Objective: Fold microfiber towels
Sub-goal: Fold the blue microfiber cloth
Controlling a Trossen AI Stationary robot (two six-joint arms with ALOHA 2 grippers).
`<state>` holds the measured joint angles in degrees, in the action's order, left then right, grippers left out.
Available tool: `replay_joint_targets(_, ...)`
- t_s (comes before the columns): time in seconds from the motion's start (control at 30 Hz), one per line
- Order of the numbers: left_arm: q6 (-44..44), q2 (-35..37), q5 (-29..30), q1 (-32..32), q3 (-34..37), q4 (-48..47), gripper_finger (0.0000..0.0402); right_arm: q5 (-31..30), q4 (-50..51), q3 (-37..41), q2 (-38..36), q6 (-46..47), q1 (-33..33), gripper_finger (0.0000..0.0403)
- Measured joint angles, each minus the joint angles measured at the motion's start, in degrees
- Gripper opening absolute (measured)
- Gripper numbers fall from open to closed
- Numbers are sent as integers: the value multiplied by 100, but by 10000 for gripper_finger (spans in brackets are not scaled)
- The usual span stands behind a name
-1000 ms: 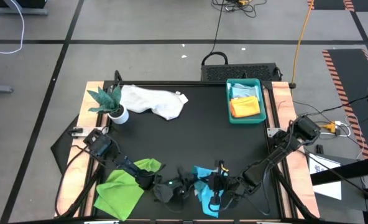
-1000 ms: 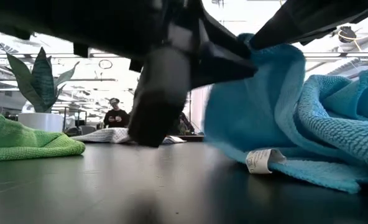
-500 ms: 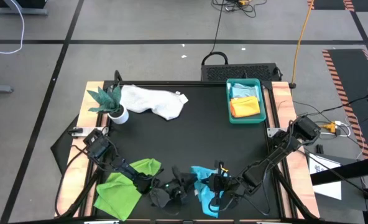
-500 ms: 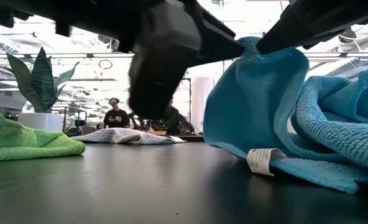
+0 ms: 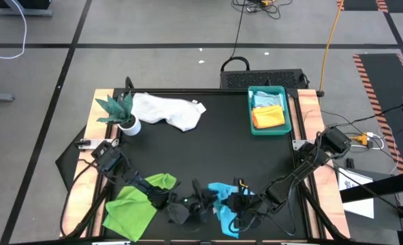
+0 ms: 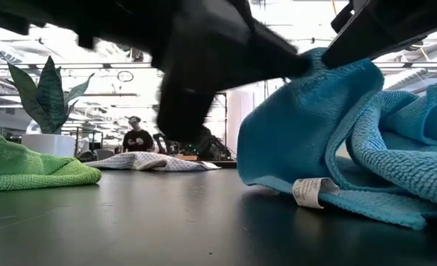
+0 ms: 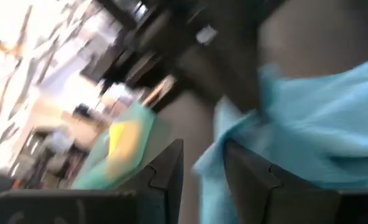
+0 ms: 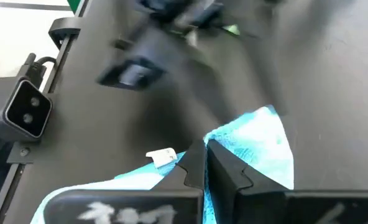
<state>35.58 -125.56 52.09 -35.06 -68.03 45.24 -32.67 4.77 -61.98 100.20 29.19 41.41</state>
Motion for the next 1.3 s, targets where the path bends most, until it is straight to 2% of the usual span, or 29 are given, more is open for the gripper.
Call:
replay_joint_targets(0.1,-292,0,366,63,0,-51,115,4,-1,0,0,-4,0,0)
replay_joint_targets(0.17,-245,0,367,63,0,-94,115,4,1,0,0,-7,0,0)
replay_joint_targets(0.27,-93,0,146,41,0,-160,115,37,4,0,0,-9,0,0)
replay_joint_targets(0.43,260,0,-610,-18,0,-375,115,253,14,0,0,-9,0,0)
replay_joint_targets(0.83,94,3,-666,-35,0,-399,115,284,16,0,0,-138,0,0)
replay_joint_targets(0.93,-412,170,-758,-32,-22,-695,115,284,20,0,0,-156,0,5)
replay_joint_targets(1.03,-929,461,-930,-32,-136,-1447,115,282,19,0,0,-202,0,12)
replay_joint_targets(1.17,-1682,777,-1512,19,-195,-2402,115,284,-4,0,0,-458,0,14)
replay_joint_targets(1.3,-2033,938,-2086,71,-199,-2868,115,282,-6,0,0,-544,0,15)
